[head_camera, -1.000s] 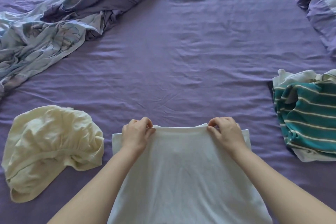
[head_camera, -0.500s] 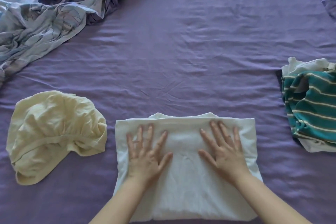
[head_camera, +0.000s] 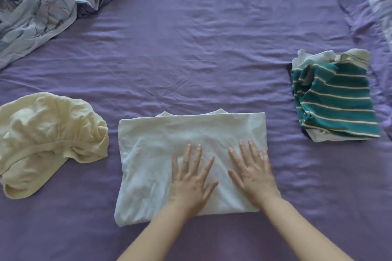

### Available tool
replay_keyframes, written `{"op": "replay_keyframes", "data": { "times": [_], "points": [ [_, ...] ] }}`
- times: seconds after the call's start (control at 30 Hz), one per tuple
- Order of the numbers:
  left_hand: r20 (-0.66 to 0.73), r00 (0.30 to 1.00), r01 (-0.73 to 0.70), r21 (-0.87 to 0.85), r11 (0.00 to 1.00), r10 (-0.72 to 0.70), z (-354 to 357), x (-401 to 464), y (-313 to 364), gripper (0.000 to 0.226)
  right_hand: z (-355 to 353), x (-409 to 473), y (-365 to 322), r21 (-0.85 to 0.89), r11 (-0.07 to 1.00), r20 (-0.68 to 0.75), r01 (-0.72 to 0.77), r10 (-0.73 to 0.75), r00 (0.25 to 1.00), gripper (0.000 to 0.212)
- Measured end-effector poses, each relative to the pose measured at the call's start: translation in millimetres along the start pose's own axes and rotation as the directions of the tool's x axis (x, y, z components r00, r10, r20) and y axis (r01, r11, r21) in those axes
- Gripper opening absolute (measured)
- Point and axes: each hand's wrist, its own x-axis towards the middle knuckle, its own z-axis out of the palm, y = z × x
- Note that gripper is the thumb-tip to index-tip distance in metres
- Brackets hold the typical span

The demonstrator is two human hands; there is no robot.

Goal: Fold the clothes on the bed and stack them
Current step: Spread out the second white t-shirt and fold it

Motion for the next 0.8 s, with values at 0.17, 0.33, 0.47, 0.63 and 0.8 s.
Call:
{"op": "replay_keyframes", "data": {
  "times": [0.17, 0.33, 0.47, 0.63, 0.8],
  "points": [
    [0.082, 0.983, -0.164, 0.008, 0.986, 0.162, 13, -1, 70, 0.049, 10, -77, 38, 0.288, 0.957, -0.09, -0.046, 0.075, 0.993, 0.048],
    [0.152, 0.98, -0.13, 0.026, 0.991, 0.125, 17, 17, 91, 0.051, 13, -88, 45, 0.684, 0.669, -0.032, -0.29, 0.426, 0.904, 0.065],
    [0.2, 0.976, -0.095, 0.039, 0.995, 0.086, 21, 19, 93, 0.054, 9, -84, 39, 0.814, 0.482, 0.055, -0.323, 0.49, 0.87, 0.061],
    [0.214, 0.975, -0.08, 0.051, 0.996, 0.067, 31, 21, 92, 0.058, 0, -88, 46, 0.643, 0.75, -0.107, -0.156, 0.29, 0.951, 0.045],
    [0.242, 0.97, 0.039, -0.008, 0.999, -0.036, 27, 25, 96, 0.061, -7, -85, 72, 0.6, 0.786, -0.055, -0.15, 0.228, 0.972, 0.052]
  ]
}}
